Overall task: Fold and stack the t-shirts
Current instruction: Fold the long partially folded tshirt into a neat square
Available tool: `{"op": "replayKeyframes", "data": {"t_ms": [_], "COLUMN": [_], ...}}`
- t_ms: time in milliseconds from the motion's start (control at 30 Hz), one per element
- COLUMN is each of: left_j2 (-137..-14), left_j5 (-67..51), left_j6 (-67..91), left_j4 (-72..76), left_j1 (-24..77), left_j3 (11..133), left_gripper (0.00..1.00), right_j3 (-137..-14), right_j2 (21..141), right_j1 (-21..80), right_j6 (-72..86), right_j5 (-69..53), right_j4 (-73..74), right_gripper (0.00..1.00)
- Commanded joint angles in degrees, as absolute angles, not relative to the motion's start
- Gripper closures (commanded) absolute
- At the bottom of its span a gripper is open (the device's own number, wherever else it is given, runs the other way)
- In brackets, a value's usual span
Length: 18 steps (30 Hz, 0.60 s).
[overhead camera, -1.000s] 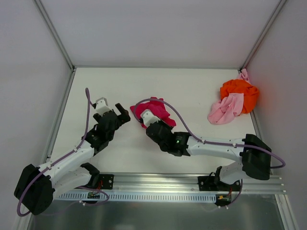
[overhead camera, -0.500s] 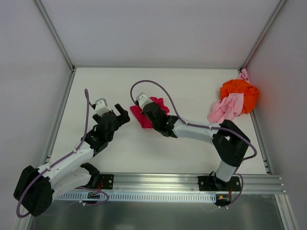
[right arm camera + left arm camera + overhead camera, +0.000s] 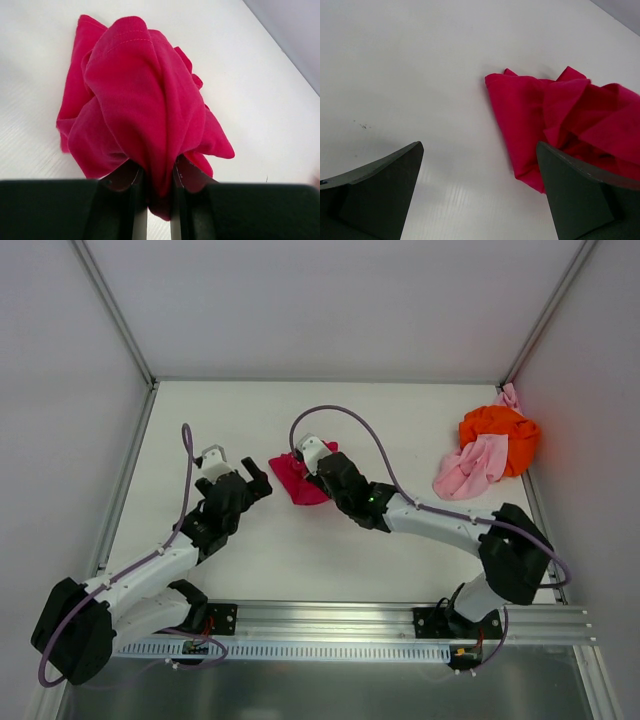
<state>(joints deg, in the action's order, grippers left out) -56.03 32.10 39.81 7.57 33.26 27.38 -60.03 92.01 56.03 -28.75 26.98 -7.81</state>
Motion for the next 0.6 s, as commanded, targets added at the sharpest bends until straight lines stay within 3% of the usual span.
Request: {"op": "replayKeyframes", "data": {"t_ms": [0, 567], "left_j2": [-57.39, -64.86], "left_j5": [34.19, 33.05], "left_j6": [39.46, 41.13], "left_j4": [10.28, 12.04], "left_j1": [32.69, 32.61], "left_j3": [28.91, 34.28], "left_gripper": [0.01, 0.01], "right_j3": [-59.07, -51.68], "right_j2": [83.51, 74.1], "right_j1": [56.86, 60.03], "right_j6": [-26.46, -27.51], "right_j5": [23.82, 18.46], "right_j4": [-7.83, -2.45], "right_gripper": [0.99, 0.99]}}
